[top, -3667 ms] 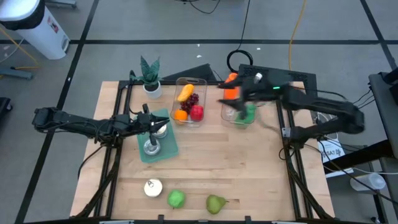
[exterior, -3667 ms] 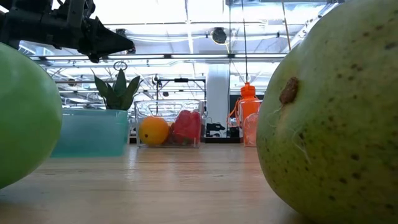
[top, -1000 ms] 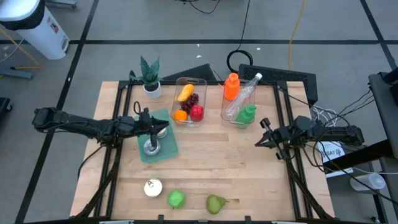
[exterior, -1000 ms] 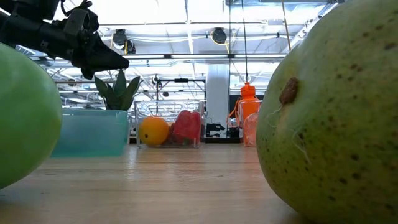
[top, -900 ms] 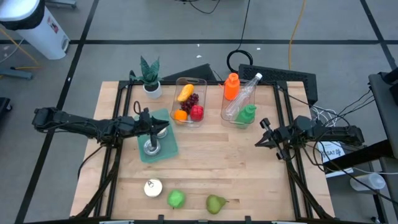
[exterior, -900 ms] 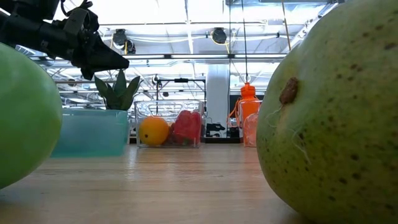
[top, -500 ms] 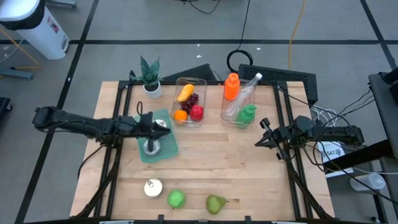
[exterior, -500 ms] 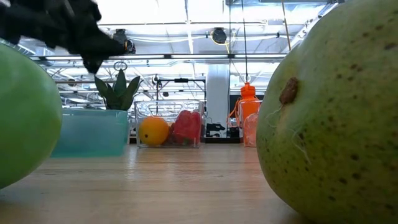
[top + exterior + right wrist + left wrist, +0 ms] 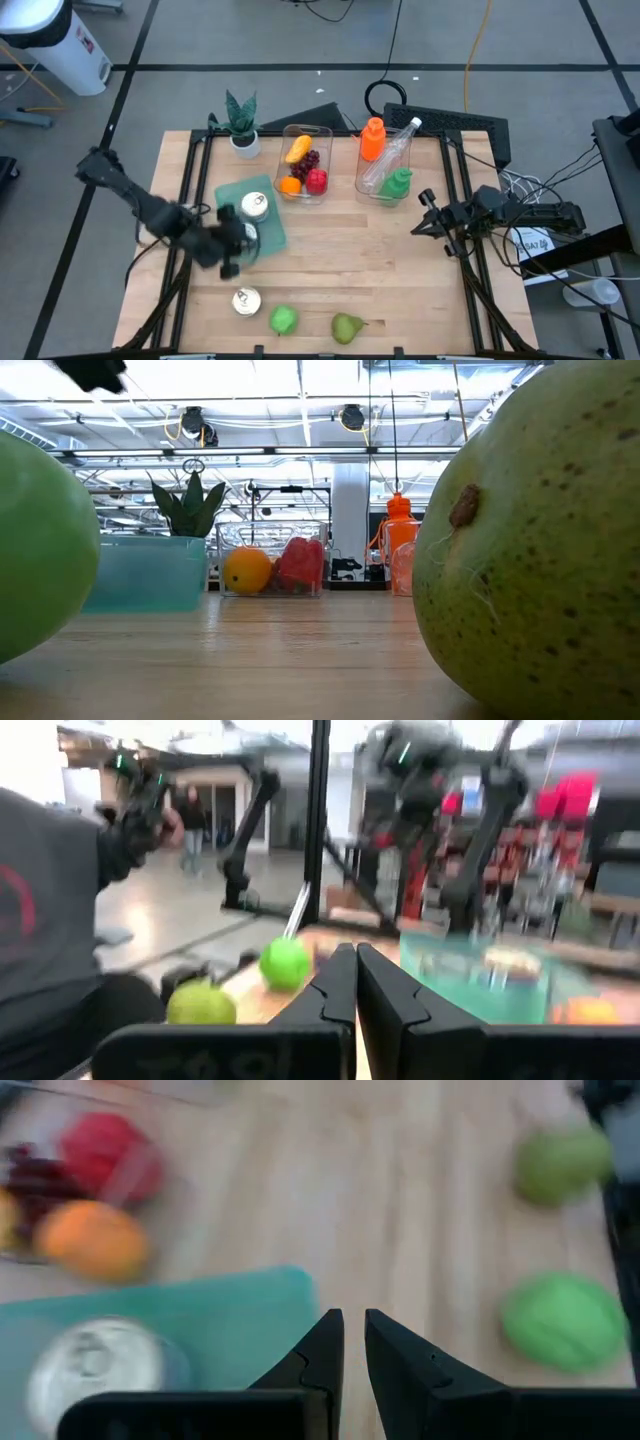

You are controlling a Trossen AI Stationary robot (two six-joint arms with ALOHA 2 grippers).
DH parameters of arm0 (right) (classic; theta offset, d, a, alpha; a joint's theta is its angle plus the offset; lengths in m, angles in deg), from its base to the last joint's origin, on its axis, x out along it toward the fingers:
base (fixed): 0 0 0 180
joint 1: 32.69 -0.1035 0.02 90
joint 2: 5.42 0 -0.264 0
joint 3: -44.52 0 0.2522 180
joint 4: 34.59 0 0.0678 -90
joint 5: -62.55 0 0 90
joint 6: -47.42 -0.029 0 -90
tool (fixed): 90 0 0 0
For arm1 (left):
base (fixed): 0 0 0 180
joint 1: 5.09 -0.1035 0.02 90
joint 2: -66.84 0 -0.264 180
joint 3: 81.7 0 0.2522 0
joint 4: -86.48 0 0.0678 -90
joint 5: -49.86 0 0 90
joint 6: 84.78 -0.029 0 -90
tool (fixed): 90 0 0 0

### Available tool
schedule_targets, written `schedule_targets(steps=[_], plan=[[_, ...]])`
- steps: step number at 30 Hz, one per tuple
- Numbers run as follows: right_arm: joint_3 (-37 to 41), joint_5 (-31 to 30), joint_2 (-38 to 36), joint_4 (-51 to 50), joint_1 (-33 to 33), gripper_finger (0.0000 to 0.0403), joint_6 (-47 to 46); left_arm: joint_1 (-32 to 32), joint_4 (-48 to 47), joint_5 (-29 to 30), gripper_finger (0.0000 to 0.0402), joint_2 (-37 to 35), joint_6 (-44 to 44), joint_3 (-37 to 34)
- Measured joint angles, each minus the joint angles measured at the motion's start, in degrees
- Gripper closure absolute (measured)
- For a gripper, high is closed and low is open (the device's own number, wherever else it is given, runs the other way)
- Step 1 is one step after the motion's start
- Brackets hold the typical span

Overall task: Pick & Place Food Item
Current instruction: Put the blue and pink tuna can into the blue bin

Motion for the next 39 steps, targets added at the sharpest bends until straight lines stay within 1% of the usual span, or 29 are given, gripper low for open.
schedule_targets(steps=[3, 7, 11, 15, 17, 20, 22, 26, 28, 32, 36, 39], plan=[[0.0, -0.7, 0.0, 6.5, 0.0, 0.0403, 1.0, 5.2, 0.9, -1.7, 0.0350, 5.6, 1.2, 1.5], [0.0, -3.1, 0.0, 13.4, 0.0, 0.0403, 1.5, 8.7, 1.8, -2.5, 0.0350, 12.1, 9.3, 2.9], [0.0, -8.5, 0.0, 18.6, 0.0, 0.0403, 1.9, 10.9, 1.8, -3.3, 0.0350, 17.5, 18.0, 3.8], [0.0, -15.8, 0.4, 25.6, 0.0, 0.0403, 2.0, 11.8, 2.2, -5.0, 0.0335, 21.3, 22.4, 4.0], [0.0, -18.0, 0.4, 26.3, 0.1, 0.0403, 1.3, 11.5, 2.1, -5.6, 0.0319, 22.9, 25.6, 4.0], [0.0, -17.6, 0.5, 23.3, 0.1, 0.0403, -0.1, 11.5, 2.8, -9.2, 0.0290, 24.9, 29.5, 4.0], [0.0, -17.7, 1.1, 20.7, 0.1, 0.0403, -0.8, 12.3, 5.6, -12.4, 0.0267, 25.8, 30.2, 4.0], [0.0, -17.8, 1.9, 19.6, 0.1, 0.0403, -0.8, 14.7, 12.5, -14.9, 0.0217, 26.2, 33.4, 4.0], [0.0, -17.8, 2.3, 19.7, 0.1, 0.0403, 0.1, 15.6, 15.1, -15.7, 0.0199, 26.2, 35.3, 4.0], [0.0, -17.8, 2.8, 20.3, 0.1, 0.0403, 1.7, 18.2, 15.8, -13.8, 0.0187, 26.4, 39.1, 4.1], [0.0, -18.0, 2.8, 21.2, 0.1, 0.0403, 2.1, 19.7, 14.6, -15.6, 0.0186, 29.3, 37.8, 4.1], [0.0, -18.0, 2.8, 21.4, 0.1, 0.0403, 2.2, 20.2, 11.1, -16.3, 0.0188, 31.6, 36.8, 6.4]])
